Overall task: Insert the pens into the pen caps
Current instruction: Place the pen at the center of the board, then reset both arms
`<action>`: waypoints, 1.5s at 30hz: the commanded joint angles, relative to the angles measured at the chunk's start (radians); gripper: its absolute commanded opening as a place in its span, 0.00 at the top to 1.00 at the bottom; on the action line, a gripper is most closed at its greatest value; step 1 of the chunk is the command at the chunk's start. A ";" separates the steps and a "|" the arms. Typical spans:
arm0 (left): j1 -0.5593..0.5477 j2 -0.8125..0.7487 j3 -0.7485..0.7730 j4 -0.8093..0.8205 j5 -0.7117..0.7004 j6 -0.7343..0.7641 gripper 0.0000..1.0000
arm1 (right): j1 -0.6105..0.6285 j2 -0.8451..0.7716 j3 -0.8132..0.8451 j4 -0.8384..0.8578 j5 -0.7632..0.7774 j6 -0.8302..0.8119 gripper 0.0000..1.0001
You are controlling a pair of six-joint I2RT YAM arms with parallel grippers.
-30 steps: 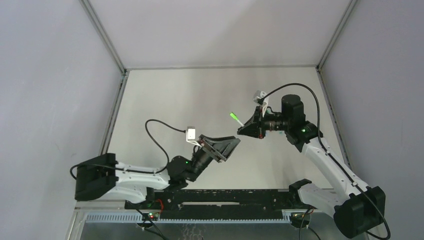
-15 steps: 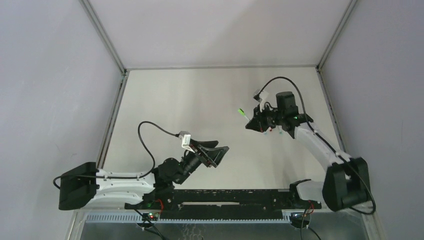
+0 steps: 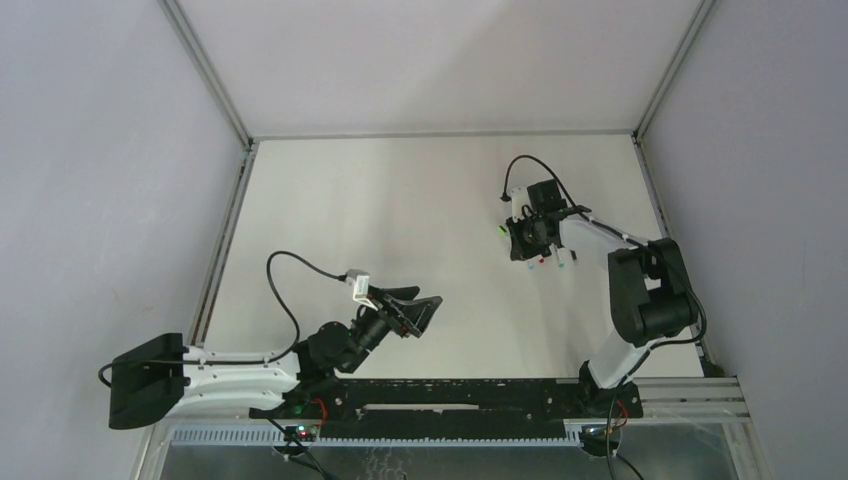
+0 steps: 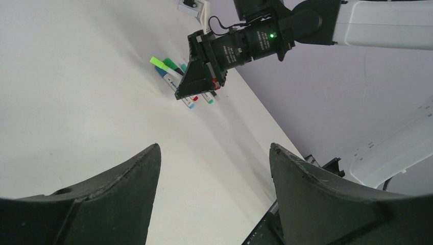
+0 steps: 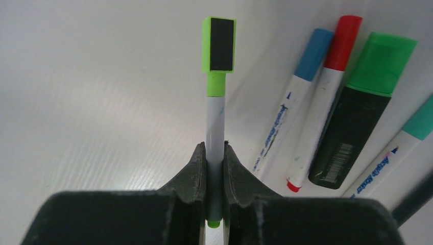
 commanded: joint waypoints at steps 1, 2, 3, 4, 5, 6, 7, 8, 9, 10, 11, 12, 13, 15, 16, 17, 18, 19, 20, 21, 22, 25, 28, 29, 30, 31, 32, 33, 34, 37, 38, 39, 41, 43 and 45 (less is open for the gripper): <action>0.006 -0.010 -0.014 0.008 -0.009 0.016 0.19 | -0.002 0.036 0.060 -0.021 0.089 0.003 0.92; 0.006 -0.008 -0.015 0.008 -0.007 0.013 0.19 | -0.002 0.041 0.065 -0.022 0.094 0.001 0.89; 0.006 -0.006 -0.014 0.008 -0.005 0.012 0.19 | -0.002 0.046 0.068 -0.024 0.099 0.000 0.86; 0.006 -0.004 -0.013 0.008 -0.004 0.010 0.19 | -0.002 0.047 0.068 -0.027 0.100 -0.001 0.83; 0.006 -0.003 -0.013 0.008 -0.002 0.009 0.19 | -0.003 0.049 0.070 -0.028 0.100 -0.001 0.80; 0.006 -0.002 -0.012 0.008 -0.001 0.007 0.19 | -0.002 0.050 0.072 -0.031 0.098 -0.001 0.78; 0.006 -0.002 -0.011 0.008 0.001 0.008 0.19 | -0.003 0.052 0.074 -0.034 0.096 -0.002 0.76; 0.006 -0.004 -0.010 0.008 0.002 0.009 0.19 | -0.002 0.053 0.075 -0.037 0.093 -0.003 0.75; 0.006 -0.005 -0.009 0.008 0.003 0.007 0.19 | -0.003 0.053 0.076 -0.040 0.092 -0.004 0.74; 0.006 -0.007 -0.009 0.008 0.005 0.008 0.19 | -0.003 0.053 0.078 -0.044 0.089 -0.005 0.73; 0.006 -0.009 -0.010 0.007 0.007 0.006 0.19 | -0.003 0.053 0.079 -0.045 0.086 -0.005 0.72; 0.006 -0.011 -0.011 0.005 0.008 0.003 0.19 | -0.003 0.053 0.080 -0.047 0.083 -0.006 0.71; 0.006 -0.013 -0.010 0.002 0.009 0.002 0.19 | -0.003 0.051 0.081 -0.049 0.080 -0.005 0.71; 0.006 -0.020 -0.011 -0.005 0.011 -0.001 0.19 | -0.003 0.046 0.083 -0.050 0.074 -0.007 0.71; 0.006 -0.024 -0.010 -0.010 0.012 0.000 0.19 | -0.005 0.041 0.084 -0.052 0.071 -0.009 0.70; 0.006 -0.029 -0.008 -0.013 0.013 0.000 0.19 | -0.005 0.035 0.084 -0.054 0.069 -0.011 0.70; 0.006 -0.036 -0.008 -0.021 0.014 -0.001 0.19 | -0.006 0.030 0.086 -0.056 0.066 -0.012 0.70; 0.006 -0.043 -0.007 -0.033 0.014 0.001 0.19 | -0.007 0.021 0.086 -0.058 0.062 -0.015 0.70; 0.006 -0.051 -0.006 -0.043 0.014 0.003 0.19 | -0.008 0.011 0.087 -0.063 0.054 -0.021 0.70; 0.006 -0.062 -0.002 -0.056 0.014 0.006 0.19 | -0.010 -0.002 0.088 -0.067 0.045 -0.028 0.70; 0.007 -0.077 0.003 -0.070 0.014 0.010 0.19 | -0.013 -0.017 0.091 -0.074 0.033 -0.040 0.70; 0.024 -0.122 0.018 -0.123 0.038 0.028 0.16 | -0.019 -0.077 0.103 -0.114 -0.012 -0.086 0.69; 0.079 -0.177 0.042 -0.194 0.085 0.046 0.09 | -0.032 -0.161 0.104 -0.139 -0.065 -0.131 0.69; 0.108 -0.196 0.055 -0.226 0.114 0.048 0.07 | -0.039 -0.194 0.104 -0.147 -0.080 -0.144 0.69; 0.146 -0.215 0.073 -0.263 0.149 0.049 0.06 | -0.046 -0.230 0.104 -0.152 -0.096 -0.155 0.68; 0.187 -0.230 0.093 -0.309 0.190 0.047 0.06 | -0.056 -0.265 0.104 -0.155 -0.112 -0.164 0.67; 0.237 -0.243 0.119 -0.354 0.239 0.046 0.06 | -0.068 -0.306 0.104 -0.159 -0.127 -0.174 0.67; 0.286 -0.253 0.148 -0.407 0.301 0.045 0.06 | -0.078 -0.346 0.102 -0.159 -0.137 -0.186 0.66; 0.334 -0.262 0.178 -0.473 0.344 0.046 0.05 | -0.088 -0.389 0.099 -0.155 -0.142 -0.196 0.65; 0.477 -0.276 0.282 -0.629 0.451 0.059 0.02 | -0.109 -0.539 0.073 -0.101 -0.125 -0.215 0.51; 0.525 -0.279 0.334 -0.681 0.479 0.061 0.00 | -0.115 -0.581 0.064 -0.068 -0.118 -0.213 0.41; 0.572 -0.280 0.358 -0.730 0.510 0.064 0.00 | -0.123 -0.614 0.059 -0.050 -0.114 -0.205 0.27; 0.670 -0.278 0.448 -0.823 0.569 0.053 0.00 | -0.143 -0.668 0.054 0.010 -0.110 -0.148 0.02; 0.776 -0.271 0.525 -0.904 0.634 0.032 0.00 | -0.162 -0.695 0.079 0.012 -0.144 -0.111 0.00; 0.884 -0.256 0.605 -0.987 0.696 0.011 0.00 | -0.172 -0.696 0.154 -0.054 -0.193 -0.086 0.00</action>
